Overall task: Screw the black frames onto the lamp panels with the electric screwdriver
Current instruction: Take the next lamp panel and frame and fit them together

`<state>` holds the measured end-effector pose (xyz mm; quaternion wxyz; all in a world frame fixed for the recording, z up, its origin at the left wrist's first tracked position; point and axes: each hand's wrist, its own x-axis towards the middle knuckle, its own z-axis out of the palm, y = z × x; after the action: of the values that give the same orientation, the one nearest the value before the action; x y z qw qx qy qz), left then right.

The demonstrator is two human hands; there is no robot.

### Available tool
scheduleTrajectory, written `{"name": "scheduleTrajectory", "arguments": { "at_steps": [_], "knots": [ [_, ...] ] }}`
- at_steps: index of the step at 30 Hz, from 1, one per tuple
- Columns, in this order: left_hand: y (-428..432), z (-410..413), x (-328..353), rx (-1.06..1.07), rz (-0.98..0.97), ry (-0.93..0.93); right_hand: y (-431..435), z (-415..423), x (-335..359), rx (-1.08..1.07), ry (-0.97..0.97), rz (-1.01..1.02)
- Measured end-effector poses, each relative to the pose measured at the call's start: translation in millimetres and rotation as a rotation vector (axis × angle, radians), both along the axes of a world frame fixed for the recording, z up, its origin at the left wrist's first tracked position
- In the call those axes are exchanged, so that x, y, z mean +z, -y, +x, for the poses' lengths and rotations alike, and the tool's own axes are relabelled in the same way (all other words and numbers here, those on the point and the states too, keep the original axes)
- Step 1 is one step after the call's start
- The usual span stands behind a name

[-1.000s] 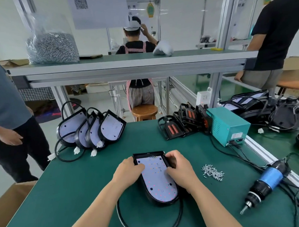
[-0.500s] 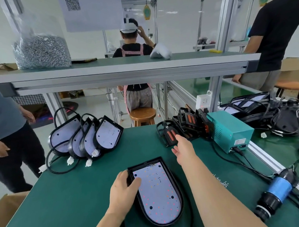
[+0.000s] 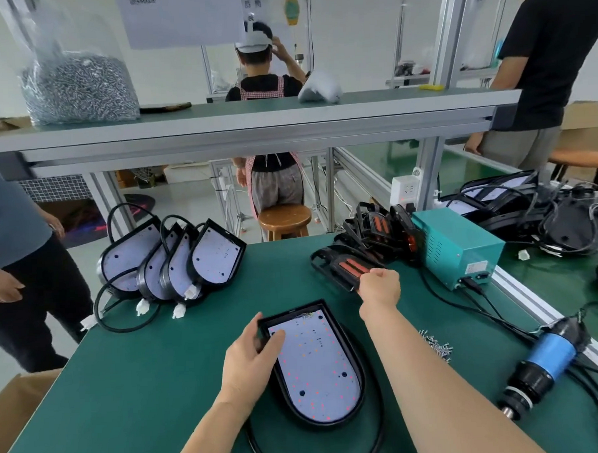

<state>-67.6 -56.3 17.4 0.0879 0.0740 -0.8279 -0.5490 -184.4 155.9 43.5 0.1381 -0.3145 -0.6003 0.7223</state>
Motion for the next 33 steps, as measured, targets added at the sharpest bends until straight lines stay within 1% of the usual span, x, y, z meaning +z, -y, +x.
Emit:
{"name": "scheduleTrajectory", "arguments": {
  "at_steps": [5,7,9,11,12,14,16,19,23,26,30,33],
  "knots": [
    [1.3,-3.9,-4.6,0.0,0.06,0.022,-17.4,23.4,18.4,-0.013,-0.167,0.08],
    [0.0,-3.5,-5.0,-0.018,0.072,0.041,-23.5,32.4,32.1,0.04,-0.219,0.144],
    [-1.8,-3.5,-3.5,-0.024,0.054,0.06,-26.2,42.4,46.0,0.191,-0.293,0.183],
    [-4.2,-4.7,-0.8,-0.021,0.015,0.083,-24.3,52.4,55.9,0.408,-0.37,0.232],
    [-4.6,-5.2,0.0,-0.019,-0.007,0.098,-21.9,56.8,59.2,0.51,-0.376,0.286],
    [-5.7,-5.7,1.3,-0.023,-0.036,0.115,-16.6,62.1,61.4,0.682,-0.349,0.375],
    [-6.0,-5.1,1.9,-0.024,-0.043,0.121,-10.1,64.6,60.5,0.821,-0.296,0.413],
    [-6.2,-4.0,2.7,-0.022,-0.04,0.132,2.5,65.3,52.5,0.934,-0.216,0.498],
    [-6.3,-0.5,4.1,-0.032,0.007,0.164,18.3,65.7,39.5,0.957,-0.242,0.642],
    [-7.7,3.4,7.3,-0.03,0.049,0.153,27.0,65.4,31.8,0.977,-0.296,0.825],
    [-8.6,7.6,10.5,-0.04,0.07,0.167,35.4,68.5,15.3,0.878,-0.361,1.031],
    [-10.1,9.8,15.5,-0.06,0.064,0.165,35.5,72.3,5.3,0.87,-0.412,1.133]
  ]
}}
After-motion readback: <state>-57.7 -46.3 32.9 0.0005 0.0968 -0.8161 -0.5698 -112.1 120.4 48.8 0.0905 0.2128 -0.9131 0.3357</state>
